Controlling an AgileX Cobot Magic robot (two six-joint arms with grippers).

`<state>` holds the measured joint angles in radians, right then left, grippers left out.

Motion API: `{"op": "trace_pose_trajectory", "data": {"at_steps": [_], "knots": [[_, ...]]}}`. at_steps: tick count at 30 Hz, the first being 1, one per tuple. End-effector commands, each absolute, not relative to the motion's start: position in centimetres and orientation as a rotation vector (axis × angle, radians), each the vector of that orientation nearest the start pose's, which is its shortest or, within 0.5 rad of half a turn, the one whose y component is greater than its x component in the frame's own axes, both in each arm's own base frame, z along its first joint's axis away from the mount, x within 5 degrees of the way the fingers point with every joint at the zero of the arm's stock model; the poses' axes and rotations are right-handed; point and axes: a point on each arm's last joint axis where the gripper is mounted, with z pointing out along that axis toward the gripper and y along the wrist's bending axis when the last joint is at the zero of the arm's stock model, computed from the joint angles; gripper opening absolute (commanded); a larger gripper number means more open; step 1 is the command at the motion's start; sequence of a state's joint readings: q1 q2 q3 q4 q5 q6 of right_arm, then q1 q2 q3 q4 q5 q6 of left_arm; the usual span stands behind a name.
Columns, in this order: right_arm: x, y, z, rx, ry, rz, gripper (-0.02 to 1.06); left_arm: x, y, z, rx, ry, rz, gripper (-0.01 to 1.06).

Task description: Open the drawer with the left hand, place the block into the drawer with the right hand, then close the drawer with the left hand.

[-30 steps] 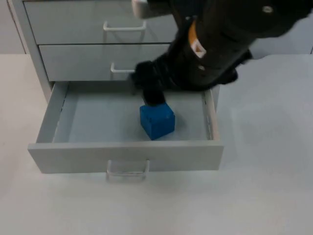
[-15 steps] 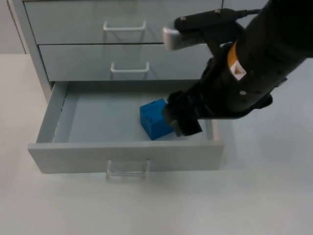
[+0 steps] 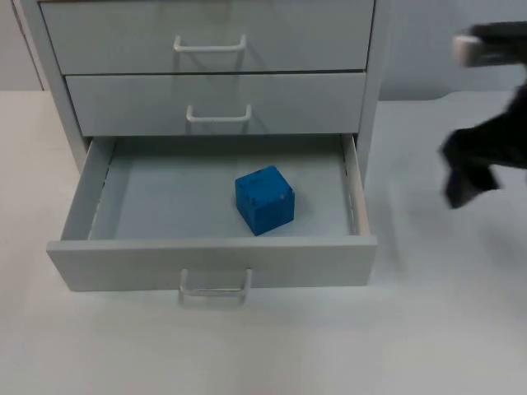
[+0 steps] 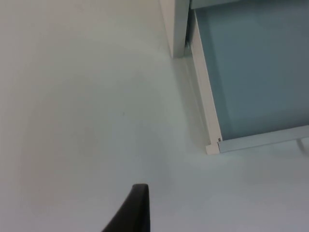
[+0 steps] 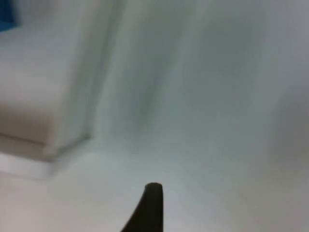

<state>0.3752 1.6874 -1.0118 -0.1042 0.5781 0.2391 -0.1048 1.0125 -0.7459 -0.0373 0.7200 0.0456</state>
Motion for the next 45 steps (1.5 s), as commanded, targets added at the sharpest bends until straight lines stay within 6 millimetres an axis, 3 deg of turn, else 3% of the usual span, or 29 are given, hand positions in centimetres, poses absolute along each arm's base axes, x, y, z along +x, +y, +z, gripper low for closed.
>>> {"op": "trace_pose_trajectory", "data": {"at_steps": [1, 3, 4, 5, 9, 20, 28, 30, 33, 34, 39, 45], "knots": [[30.1, 8.7, 20.4, -0.238, 2.712, 0.044, 0.81, 18.8, -2.1, 28.8, 0.163, 2.464, -0.062, 1.05], [29.7, 6.9, 21.0, -0.2, 2.713, 0.019, 0.81, 18.8, -2.1, 28.8, 0.163, 2.464, -0.062, 1.05], [29.7, 6.9, 21.0, -0.2, 2.713, 0.019, 0.81, 18.8, -2.1, 28.8, 0.163, 2.464, -0.062, 1.05], [29.1, 5.1, 21.8, -0.152, 2.7, 0.006, 0.81, 18.8, -2.1, 28.8, 0.163, 2.464, -0.062, 1.05], [27.4, 2.3, 23.9, -0.12, 2.675, 0.001, 0.81, 18.8, -2.1, 28.8, 0.162, 2.464, -0.064, 1.05], [24.3, 1.6, 27.4, -0.189, 2.635, 0.008, 0.81, 18.9, -2.3, 28.9, 0.196, 2.446, -0.077, 1.05], [23.2, 1.6, 28.9, -0.183, 2.582, 0.008, 0.81, 18.9, -2.6, 28.9, 0.229, 2.44, -0.111, 1.04], [23.2, 1.6, 28.9, -0.182, 2.58, 0.008, 0.81, 18.9, -2.6, 28.9, 0.229, 2.44, -0.111, 0.94], [23.2, 1.6, 28.9, -0.165, 2.578, 0.013, 0.81, 18.9, -2.7, 28.9, 0.224, 2.441, -0.12, 0.6], [23.2, 1.6, 28.9, -0.165, 2.578, 0.013, 0.81, 18.9, -2.7, 28.9, 0.224, 2.441, -0.12, 0.6], [23.2, 1.5, 28.9, -0.168, 2.578, 0.008, 0.81, 19.1, -2.7, 28.9, 0.27, 2.427, -0.1, 0.0], [23.2, 1.5, 28.9, -0.165, 2.578, 0.01, 0.81, 19.8, -3.4, 28.1, 0.367, 2.454, -0.1, 0.0]]}}
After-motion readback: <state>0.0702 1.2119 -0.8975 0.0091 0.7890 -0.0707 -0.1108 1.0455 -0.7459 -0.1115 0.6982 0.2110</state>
